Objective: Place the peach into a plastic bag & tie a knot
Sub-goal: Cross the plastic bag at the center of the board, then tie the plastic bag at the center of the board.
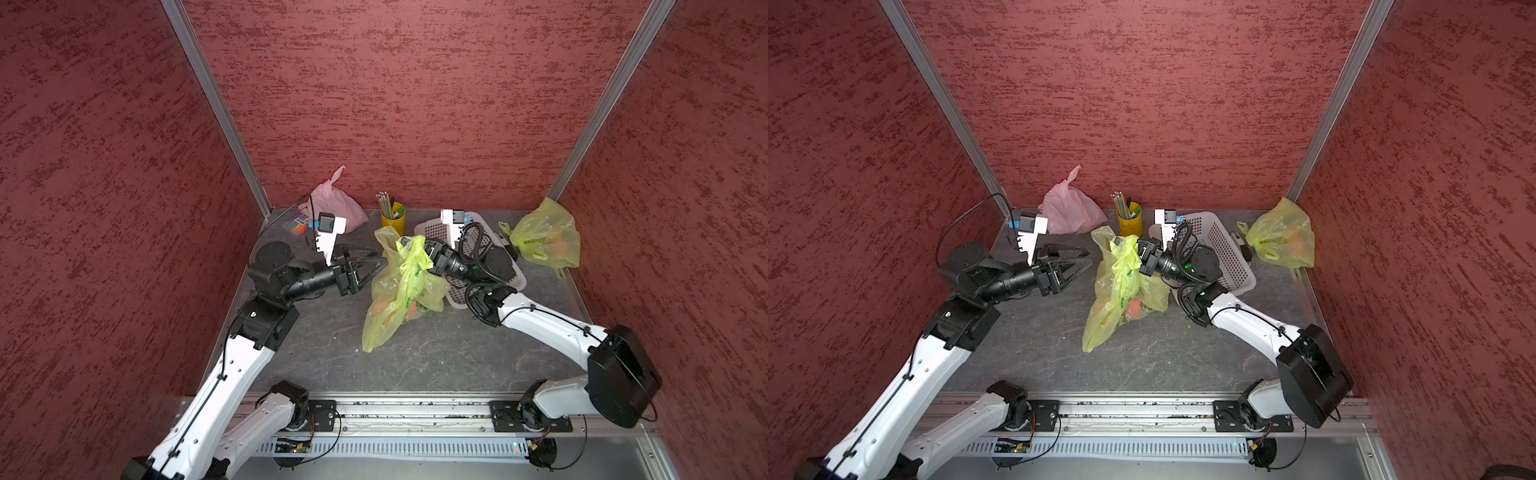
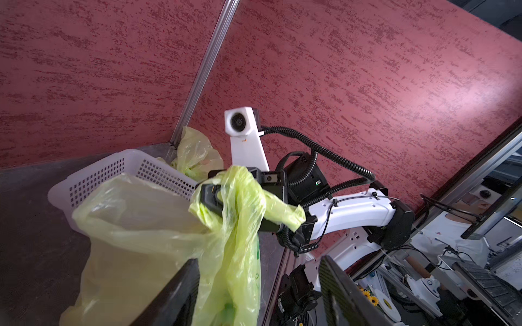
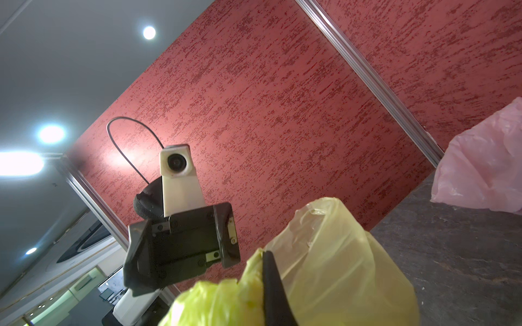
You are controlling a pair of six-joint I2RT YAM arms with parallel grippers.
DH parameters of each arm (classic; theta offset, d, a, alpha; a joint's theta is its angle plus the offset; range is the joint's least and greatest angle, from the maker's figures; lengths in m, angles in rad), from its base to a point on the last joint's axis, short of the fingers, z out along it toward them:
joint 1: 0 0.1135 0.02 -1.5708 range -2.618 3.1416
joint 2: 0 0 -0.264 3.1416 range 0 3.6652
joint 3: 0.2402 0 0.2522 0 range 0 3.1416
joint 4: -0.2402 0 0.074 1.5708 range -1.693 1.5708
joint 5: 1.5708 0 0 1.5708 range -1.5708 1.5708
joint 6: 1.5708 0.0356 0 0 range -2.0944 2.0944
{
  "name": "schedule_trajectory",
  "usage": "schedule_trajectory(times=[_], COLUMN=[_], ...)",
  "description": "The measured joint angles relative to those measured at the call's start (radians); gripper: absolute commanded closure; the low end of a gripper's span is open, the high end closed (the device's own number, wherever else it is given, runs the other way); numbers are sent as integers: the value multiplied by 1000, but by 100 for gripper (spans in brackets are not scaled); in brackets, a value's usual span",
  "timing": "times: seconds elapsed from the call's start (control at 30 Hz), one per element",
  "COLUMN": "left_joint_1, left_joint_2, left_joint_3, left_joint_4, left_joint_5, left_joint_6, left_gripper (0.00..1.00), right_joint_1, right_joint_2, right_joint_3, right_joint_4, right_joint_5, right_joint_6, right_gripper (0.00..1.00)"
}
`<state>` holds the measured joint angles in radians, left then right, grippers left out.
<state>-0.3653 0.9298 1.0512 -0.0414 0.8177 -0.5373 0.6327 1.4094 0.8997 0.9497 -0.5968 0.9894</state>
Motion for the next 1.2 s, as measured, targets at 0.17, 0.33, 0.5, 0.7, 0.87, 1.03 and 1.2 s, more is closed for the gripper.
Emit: schedule_trajectory(times=[0.17,0.33,0.5,0.7,0.87,1.03,1.2], left_joint_1=[1,2,-10,-54,-68,-69,-72], left_joint_2=[126,189,195,186,191,239,275], left_joint_3=[14,-40,-133,-163,-187,-199,-230], left_joint_4=[145,311,445,519,610,720,823], left_joint_5=[26,47,48,37,35,29,21], left_joint_6=[-111,-224,-315,-355,-413,-485,-551], left_gripper=[30,31,30,31,44,58,66], right_joint_1=[0,0,0,0,0,0,0], right_joint_2=[-5,-15,-22,-23,-24,-24,-24], right_joint_3=[0,0,1,6,10,24,27], right_joint_4=[-17,-24,-35,-43,-50,-55,-58], right_joint_5=[-9,-10,-9,-6,-1,0,5], right_joint_6=[-11,-20,-29,-32,-33,-34,-36], right_gripper=[100,100,100,100,100,100,100])
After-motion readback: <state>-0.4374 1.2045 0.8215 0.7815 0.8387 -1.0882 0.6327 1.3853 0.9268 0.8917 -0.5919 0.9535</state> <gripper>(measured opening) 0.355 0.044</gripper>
